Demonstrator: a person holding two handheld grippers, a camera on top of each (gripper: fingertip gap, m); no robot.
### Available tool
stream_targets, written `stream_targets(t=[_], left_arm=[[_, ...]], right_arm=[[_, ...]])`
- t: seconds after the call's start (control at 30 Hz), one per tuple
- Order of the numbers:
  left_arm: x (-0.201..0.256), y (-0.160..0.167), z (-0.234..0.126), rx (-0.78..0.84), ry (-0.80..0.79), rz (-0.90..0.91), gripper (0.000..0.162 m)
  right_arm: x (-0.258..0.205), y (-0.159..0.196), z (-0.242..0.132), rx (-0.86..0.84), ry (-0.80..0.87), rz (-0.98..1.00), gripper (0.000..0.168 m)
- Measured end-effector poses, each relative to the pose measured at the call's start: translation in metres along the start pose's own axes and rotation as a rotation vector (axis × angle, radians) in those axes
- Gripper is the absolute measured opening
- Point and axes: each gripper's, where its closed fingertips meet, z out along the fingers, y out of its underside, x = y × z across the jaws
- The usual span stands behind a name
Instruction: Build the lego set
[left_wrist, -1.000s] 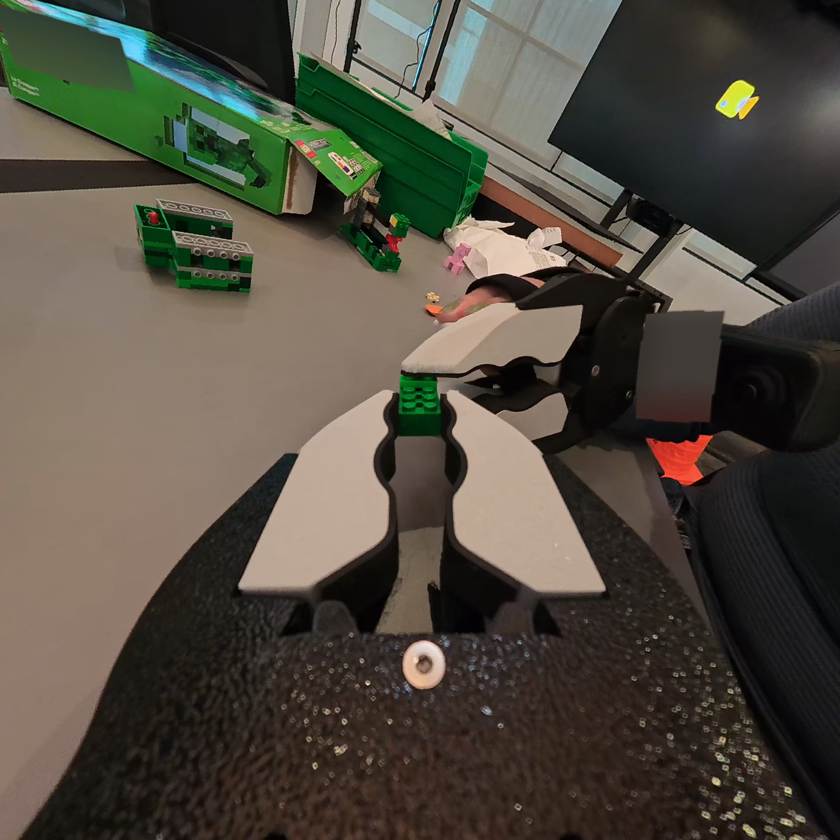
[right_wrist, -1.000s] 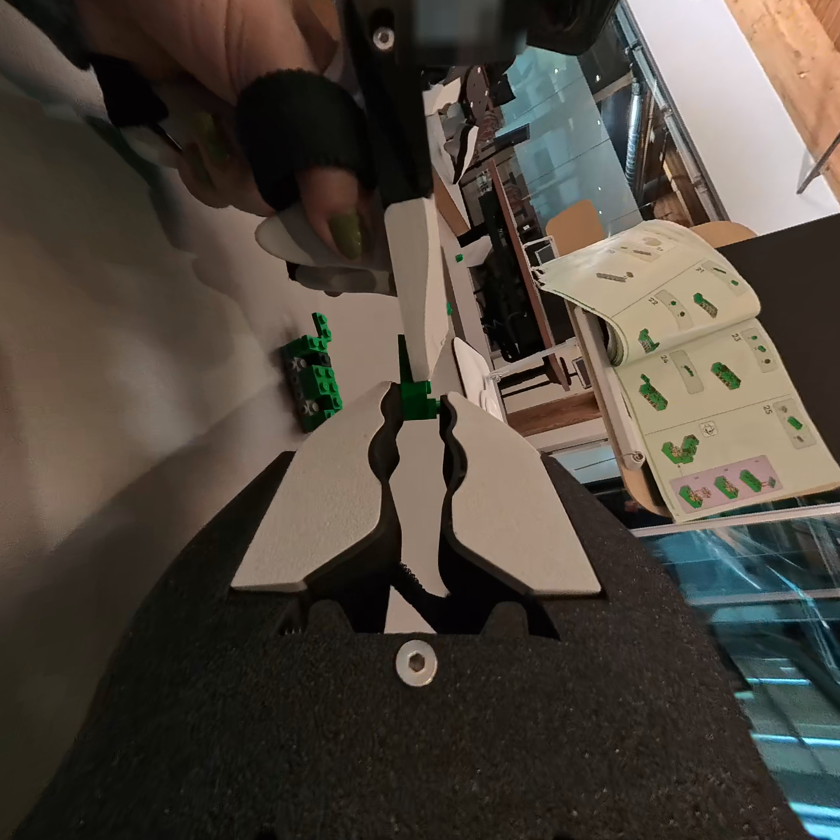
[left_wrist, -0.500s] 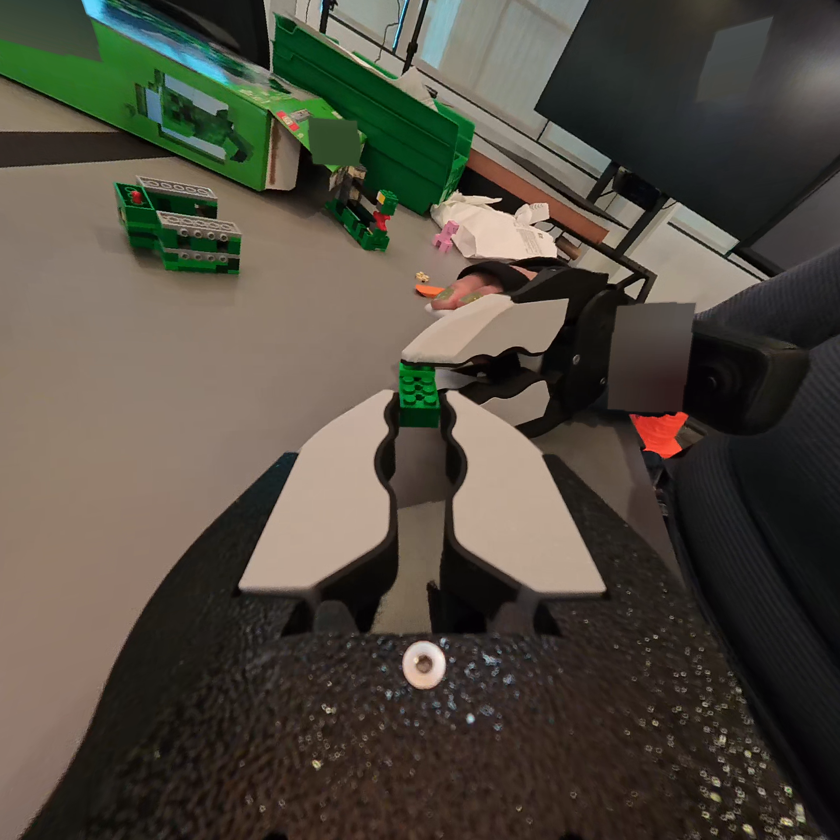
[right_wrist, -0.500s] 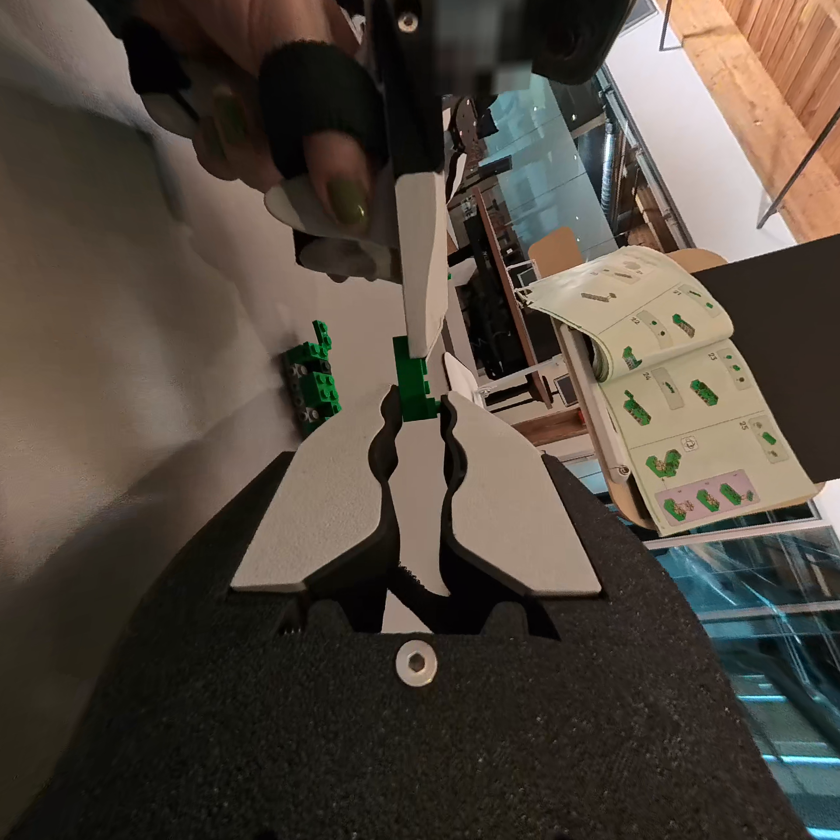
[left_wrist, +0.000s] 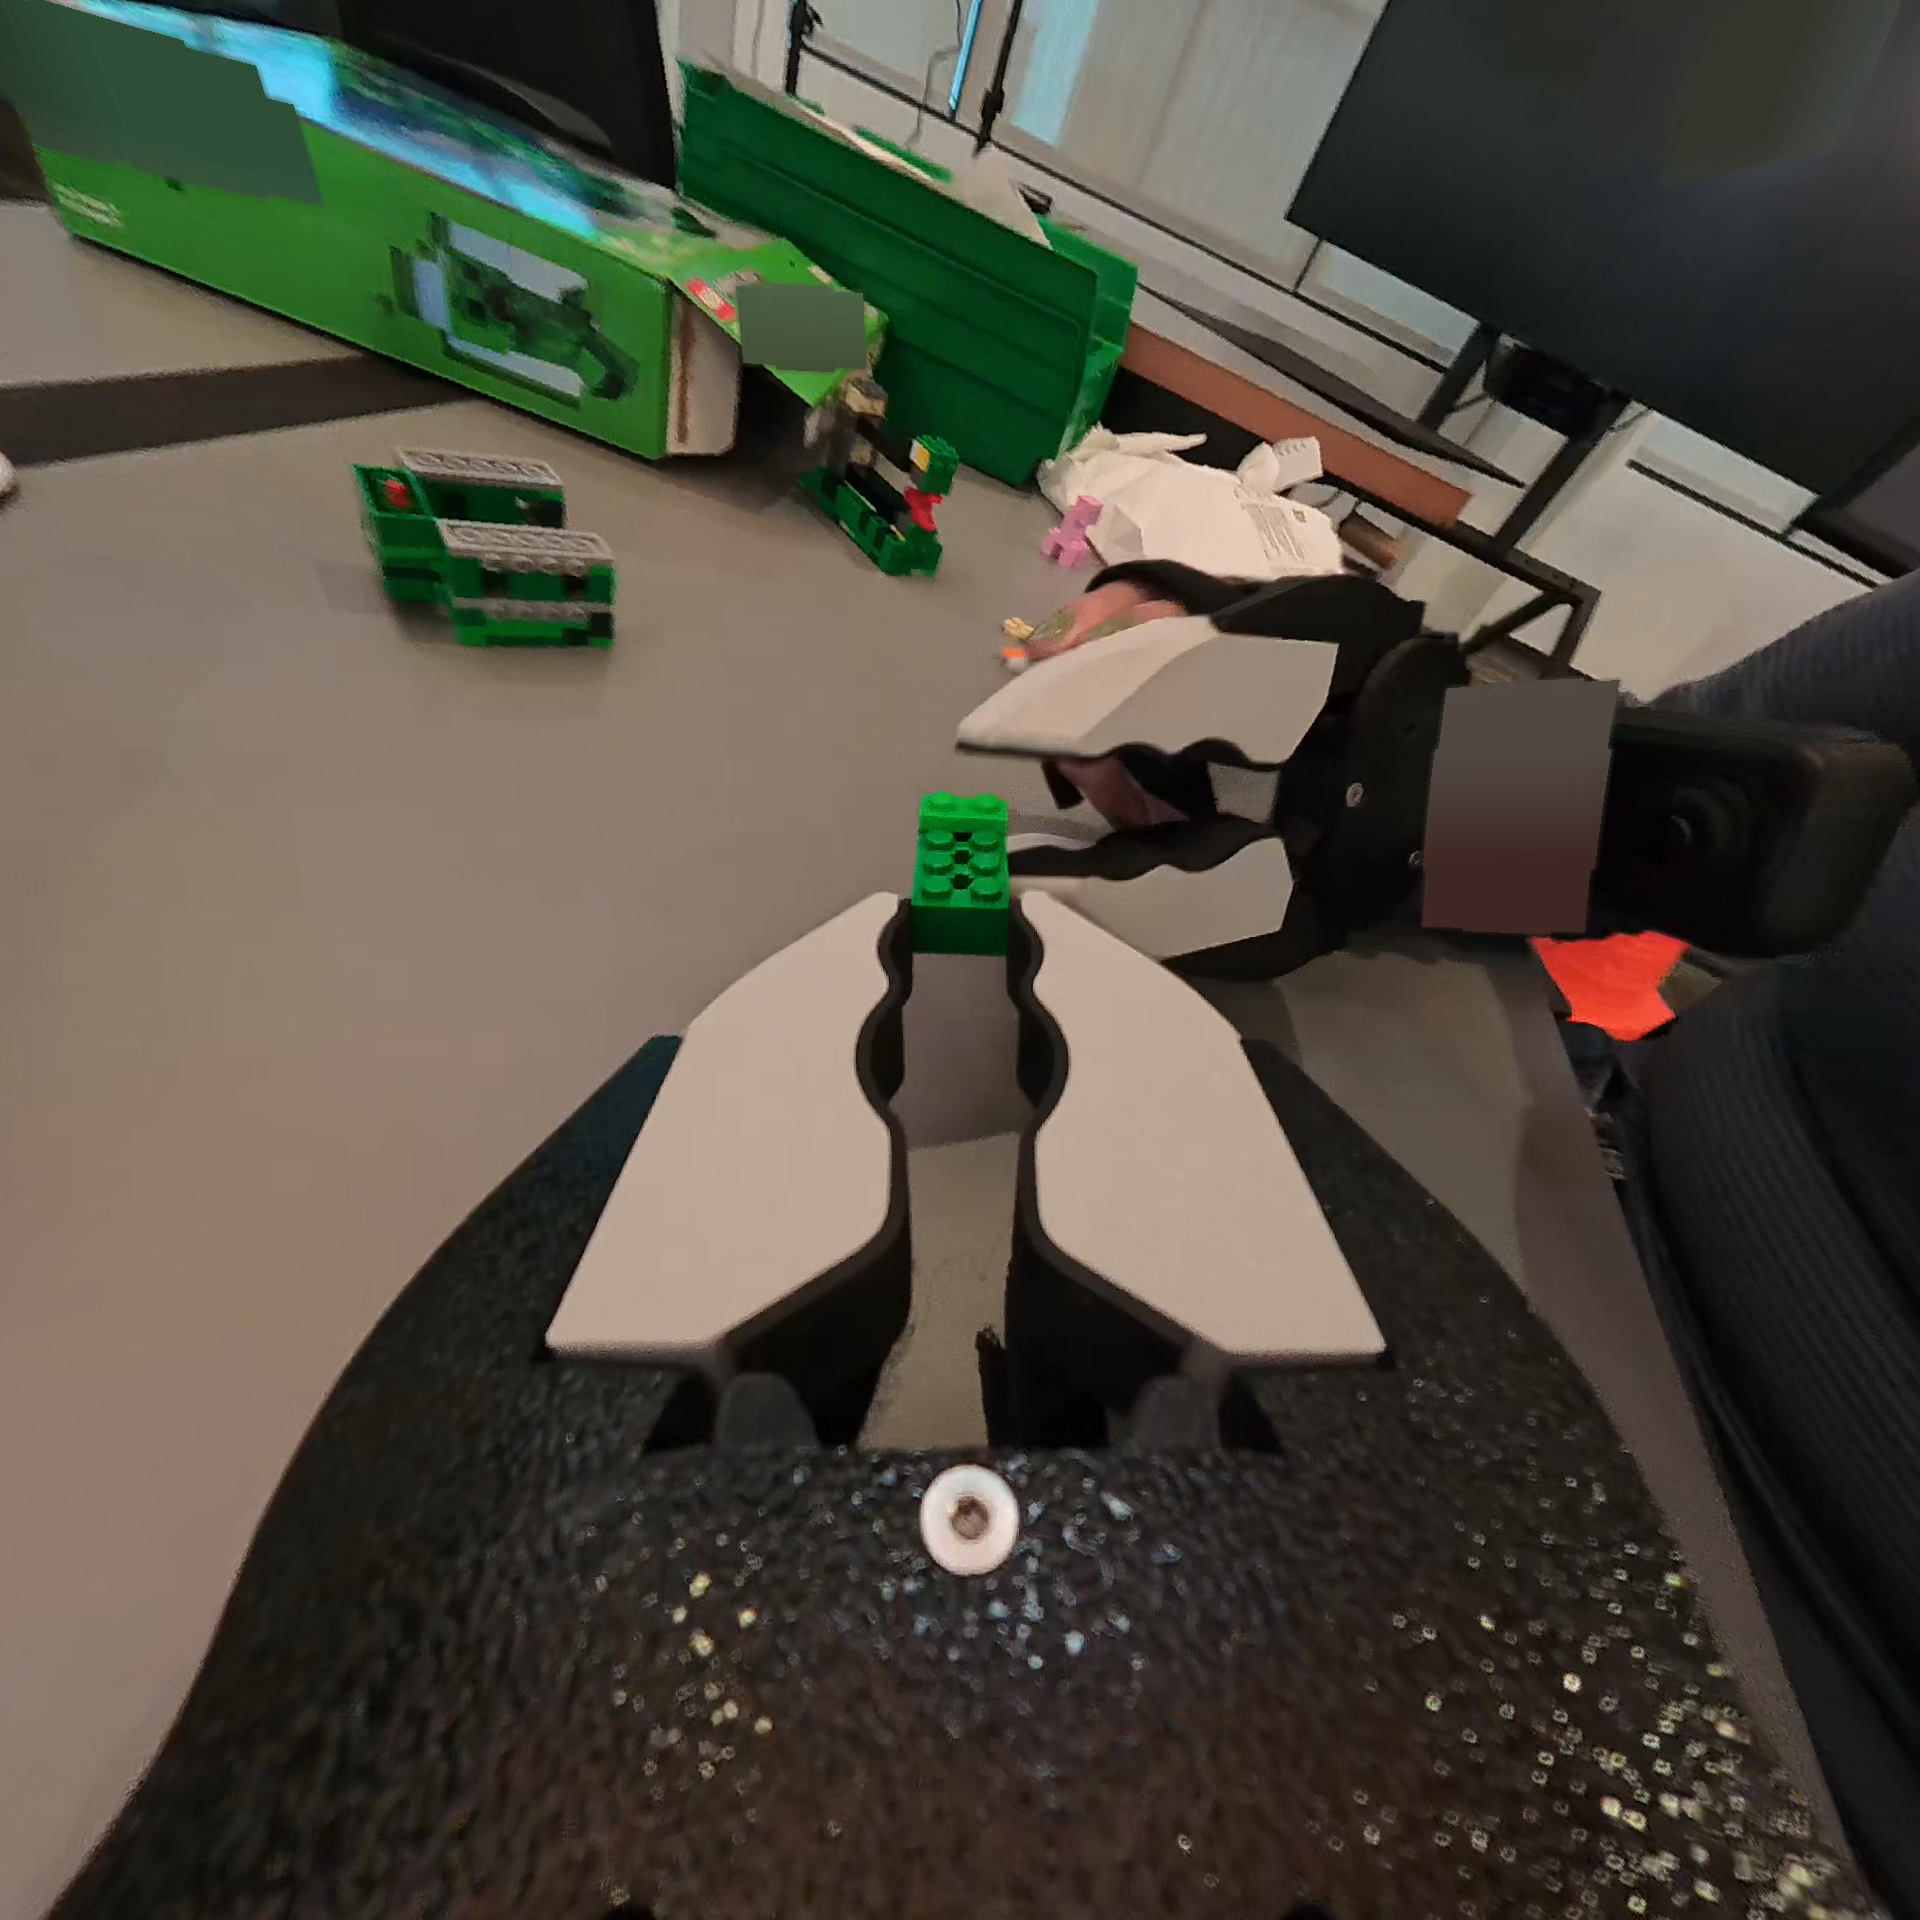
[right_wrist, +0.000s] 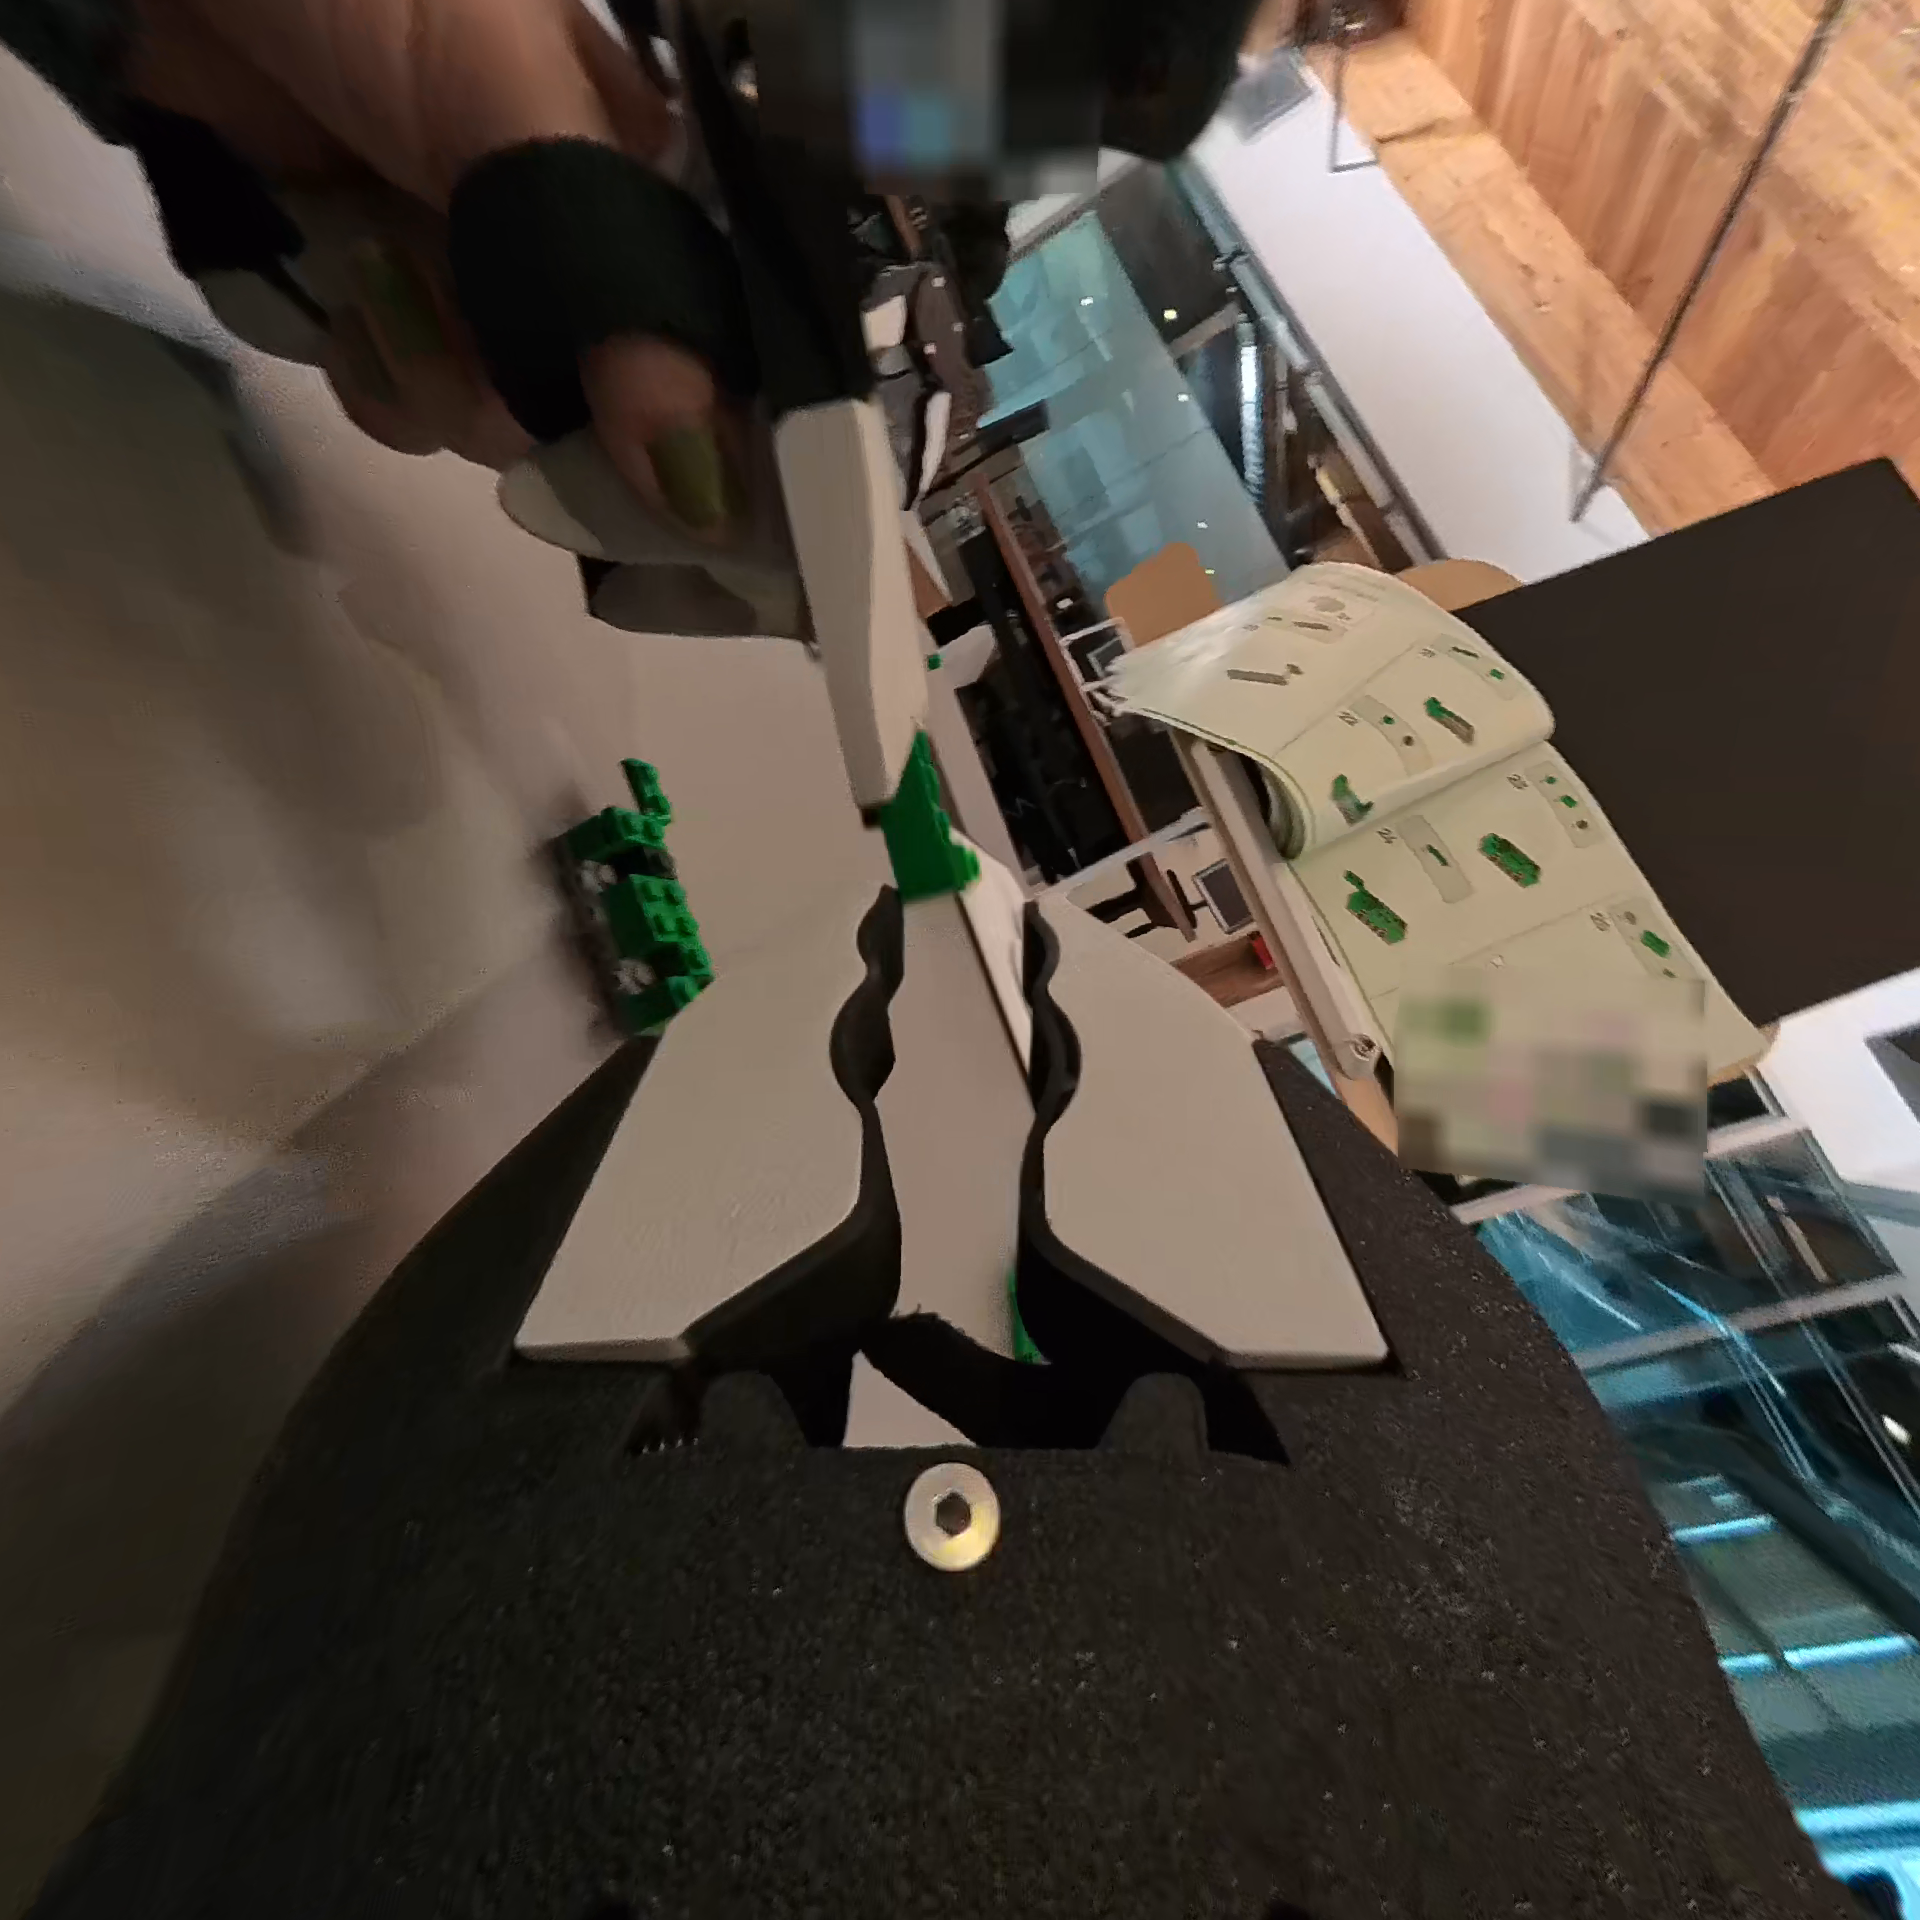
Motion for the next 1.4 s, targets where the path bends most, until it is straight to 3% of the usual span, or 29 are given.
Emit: stream_targets(t=[0.1,0.23,0.37,0.57,1.4], left_arm=[[-0.012,-0.005,-0.012,0.04,-0.059,0.042,0.016],[-0.009,0.0,-0.018,0.024,-0.015,0.112,0.016],[-0.016,0.01,-0.014,-0.023,-0.076,0.213,0.016],[-0.006,-0.007,-0.015,0.11,-0.073,0.272,0.017],[-0.008,-0.005,-0.013,0.092,-0.079,0.27,0.017]], right_arm=[[0.018,0.006,-0.004,0.037,0.071,0.123,0.027],[0.035,0.02,-0.006,0.057,0.061,0.474,0.04],[0.049,0.036,-0.008,0.075,0.07,0.723,0.046],[0.042,0.031,-0.006,0.116,0.037,0.69,0.044],[0.05,0.037,-0.007,0.156,0.021,0.851,0.029]])
